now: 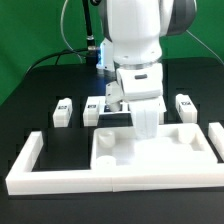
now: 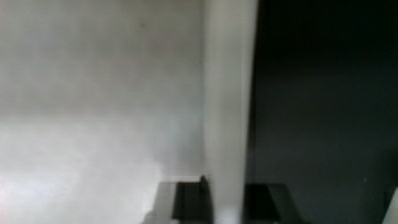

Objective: Assemble desk

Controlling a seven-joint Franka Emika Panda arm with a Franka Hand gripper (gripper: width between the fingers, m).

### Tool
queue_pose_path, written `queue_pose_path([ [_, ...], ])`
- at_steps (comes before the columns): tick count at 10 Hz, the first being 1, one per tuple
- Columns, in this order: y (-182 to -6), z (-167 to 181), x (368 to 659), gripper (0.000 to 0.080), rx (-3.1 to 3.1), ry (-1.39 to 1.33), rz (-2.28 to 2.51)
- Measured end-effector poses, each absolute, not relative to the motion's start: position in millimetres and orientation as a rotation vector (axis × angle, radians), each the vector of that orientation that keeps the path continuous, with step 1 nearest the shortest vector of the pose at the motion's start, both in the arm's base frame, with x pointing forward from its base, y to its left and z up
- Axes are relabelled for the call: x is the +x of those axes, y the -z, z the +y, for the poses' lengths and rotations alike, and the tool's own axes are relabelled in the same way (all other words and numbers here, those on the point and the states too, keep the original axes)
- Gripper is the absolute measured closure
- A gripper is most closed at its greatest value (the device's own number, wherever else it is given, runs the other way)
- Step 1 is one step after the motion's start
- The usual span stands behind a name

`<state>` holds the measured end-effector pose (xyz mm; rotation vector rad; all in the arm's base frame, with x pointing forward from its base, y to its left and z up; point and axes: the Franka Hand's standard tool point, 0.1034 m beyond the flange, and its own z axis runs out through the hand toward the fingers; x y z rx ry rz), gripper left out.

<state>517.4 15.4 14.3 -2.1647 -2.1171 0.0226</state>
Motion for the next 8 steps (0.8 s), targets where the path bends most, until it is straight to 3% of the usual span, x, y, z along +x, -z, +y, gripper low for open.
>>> queue_pose_path([
  [3, -13.3, 33, 518, 0.0738, -2.155, -0.037, -2.090],
  [7, -12.3, 32, 517, 0.0736, -2.143, -0.046, -2.089],
  [8, -12.3, 32, 517, 0.0571, -2.144, -0.046, -2.088],
])
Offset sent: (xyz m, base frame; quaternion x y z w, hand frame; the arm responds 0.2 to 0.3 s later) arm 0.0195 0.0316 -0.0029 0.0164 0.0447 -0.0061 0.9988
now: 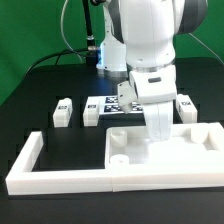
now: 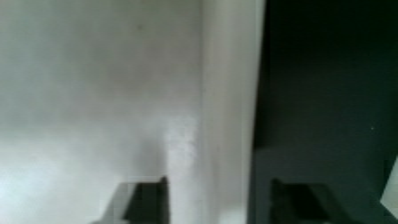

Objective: Assemble desk

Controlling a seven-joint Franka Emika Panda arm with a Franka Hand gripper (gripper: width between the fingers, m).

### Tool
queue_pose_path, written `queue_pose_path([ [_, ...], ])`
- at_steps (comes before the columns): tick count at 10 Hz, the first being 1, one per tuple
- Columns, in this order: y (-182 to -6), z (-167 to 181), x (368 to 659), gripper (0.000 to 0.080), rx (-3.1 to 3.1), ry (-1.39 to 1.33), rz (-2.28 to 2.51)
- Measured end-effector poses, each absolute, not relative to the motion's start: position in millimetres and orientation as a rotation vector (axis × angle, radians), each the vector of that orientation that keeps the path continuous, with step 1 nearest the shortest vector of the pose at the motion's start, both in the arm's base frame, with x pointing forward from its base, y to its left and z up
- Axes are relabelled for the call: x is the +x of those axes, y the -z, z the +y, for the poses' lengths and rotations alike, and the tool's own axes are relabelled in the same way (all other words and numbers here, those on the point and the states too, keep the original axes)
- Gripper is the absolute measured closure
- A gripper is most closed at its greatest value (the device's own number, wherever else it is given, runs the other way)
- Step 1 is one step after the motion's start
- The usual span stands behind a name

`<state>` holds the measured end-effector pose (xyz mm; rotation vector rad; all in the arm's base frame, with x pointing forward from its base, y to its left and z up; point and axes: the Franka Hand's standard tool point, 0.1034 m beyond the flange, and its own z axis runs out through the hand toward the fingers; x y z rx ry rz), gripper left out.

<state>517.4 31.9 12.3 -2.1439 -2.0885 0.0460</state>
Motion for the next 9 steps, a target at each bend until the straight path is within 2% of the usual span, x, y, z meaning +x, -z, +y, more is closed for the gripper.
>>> queue_pose_path([
  [1, -12.2, 31.8, 517.4, 0.0390, -2.144, -0.046, -2.088],
  [2, -12.1, 31.7, 517.3, 0.0254, -2.144, -0.046, -2.088],
  [3, -12.1, 31.6, 517.3, 0.0254, -2.144, -0.046, -2.088],
  [4, -12.1, 31.6, 517.3, 0.0167, -2.144, -0.046, -2.088],
  [9, -12.1, 31.3, 517.3, 0.0150, -2.145, -0.047, -2.087],
])
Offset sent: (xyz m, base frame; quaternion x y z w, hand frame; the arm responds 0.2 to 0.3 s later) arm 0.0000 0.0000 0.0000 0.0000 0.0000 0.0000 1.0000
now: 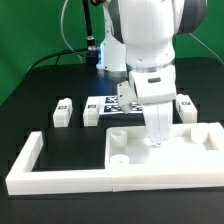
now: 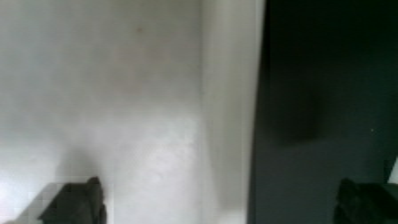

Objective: Assemble desk

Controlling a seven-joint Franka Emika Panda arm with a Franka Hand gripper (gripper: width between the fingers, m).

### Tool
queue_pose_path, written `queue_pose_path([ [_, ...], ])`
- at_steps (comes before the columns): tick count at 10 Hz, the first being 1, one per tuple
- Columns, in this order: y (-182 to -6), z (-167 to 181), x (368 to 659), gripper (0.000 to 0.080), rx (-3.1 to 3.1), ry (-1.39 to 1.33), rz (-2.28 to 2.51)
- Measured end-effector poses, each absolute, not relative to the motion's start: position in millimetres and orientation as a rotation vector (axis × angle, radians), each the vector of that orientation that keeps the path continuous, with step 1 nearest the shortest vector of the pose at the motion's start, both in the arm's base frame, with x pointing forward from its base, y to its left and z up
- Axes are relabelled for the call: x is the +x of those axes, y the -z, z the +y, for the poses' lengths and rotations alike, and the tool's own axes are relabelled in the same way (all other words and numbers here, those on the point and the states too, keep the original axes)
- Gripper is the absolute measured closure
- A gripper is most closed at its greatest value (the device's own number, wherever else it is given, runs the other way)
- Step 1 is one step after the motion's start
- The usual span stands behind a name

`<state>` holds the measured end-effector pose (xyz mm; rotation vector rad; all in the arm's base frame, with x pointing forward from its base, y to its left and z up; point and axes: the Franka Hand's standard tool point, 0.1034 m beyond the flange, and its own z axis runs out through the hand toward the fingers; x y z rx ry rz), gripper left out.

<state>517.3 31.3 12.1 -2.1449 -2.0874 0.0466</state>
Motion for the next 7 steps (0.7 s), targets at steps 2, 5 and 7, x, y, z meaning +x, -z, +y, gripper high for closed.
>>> queue_pose_path([
  [2, -21.2, 30, 516, 0.0150, -2.221, -0.049, -2.023],
  [5, -41.5, 38, 509, 0.0150, -2.456, -0.069, -1.772],
  [7, -50.0, 62, 509, 0.0150, -2.677, -0.091, -1.447],
])
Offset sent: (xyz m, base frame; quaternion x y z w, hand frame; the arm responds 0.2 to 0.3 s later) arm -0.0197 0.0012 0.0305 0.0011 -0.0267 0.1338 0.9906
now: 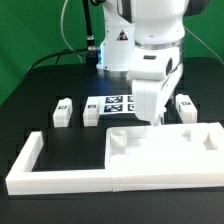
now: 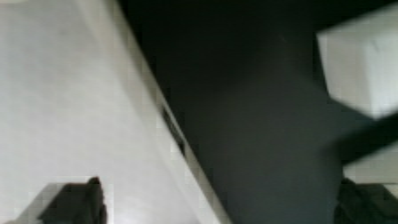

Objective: Assemble desk

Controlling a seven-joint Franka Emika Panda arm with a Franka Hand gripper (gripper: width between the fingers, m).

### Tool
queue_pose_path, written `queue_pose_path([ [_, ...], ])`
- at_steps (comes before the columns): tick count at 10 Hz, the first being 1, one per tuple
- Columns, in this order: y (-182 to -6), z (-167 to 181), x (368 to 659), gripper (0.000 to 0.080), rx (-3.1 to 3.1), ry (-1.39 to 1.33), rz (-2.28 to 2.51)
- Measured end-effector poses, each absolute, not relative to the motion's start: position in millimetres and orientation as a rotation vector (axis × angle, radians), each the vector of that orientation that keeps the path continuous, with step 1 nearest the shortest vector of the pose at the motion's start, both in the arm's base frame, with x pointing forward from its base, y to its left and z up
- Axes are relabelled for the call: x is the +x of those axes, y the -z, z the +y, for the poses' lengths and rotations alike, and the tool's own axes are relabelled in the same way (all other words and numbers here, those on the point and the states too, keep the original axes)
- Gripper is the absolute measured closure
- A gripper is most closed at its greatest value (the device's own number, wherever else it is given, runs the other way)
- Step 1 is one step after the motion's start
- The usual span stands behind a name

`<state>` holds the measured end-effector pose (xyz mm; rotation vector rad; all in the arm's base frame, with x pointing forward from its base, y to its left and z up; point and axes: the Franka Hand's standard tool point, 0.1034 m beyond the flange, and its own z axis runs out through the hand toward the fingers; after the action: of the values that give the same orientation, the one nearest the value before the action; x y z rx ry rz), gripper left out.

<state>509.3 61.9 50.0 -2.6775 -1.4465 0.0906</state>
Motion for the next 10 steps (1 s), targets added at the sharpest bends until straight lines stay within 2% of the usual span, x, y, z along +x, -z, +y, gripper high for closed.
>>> queue_pose_path([
  [3, -57.3, 101, 513, 0.0150, -2.861, -0.095, -1.081],
  [8, -56.2, 103, 511, 0.0150, -2.983, -0.115, -0.668],
  [10, -55.4, 110, 506, 0.0150, -3.054, -0.156, -0.281],
])
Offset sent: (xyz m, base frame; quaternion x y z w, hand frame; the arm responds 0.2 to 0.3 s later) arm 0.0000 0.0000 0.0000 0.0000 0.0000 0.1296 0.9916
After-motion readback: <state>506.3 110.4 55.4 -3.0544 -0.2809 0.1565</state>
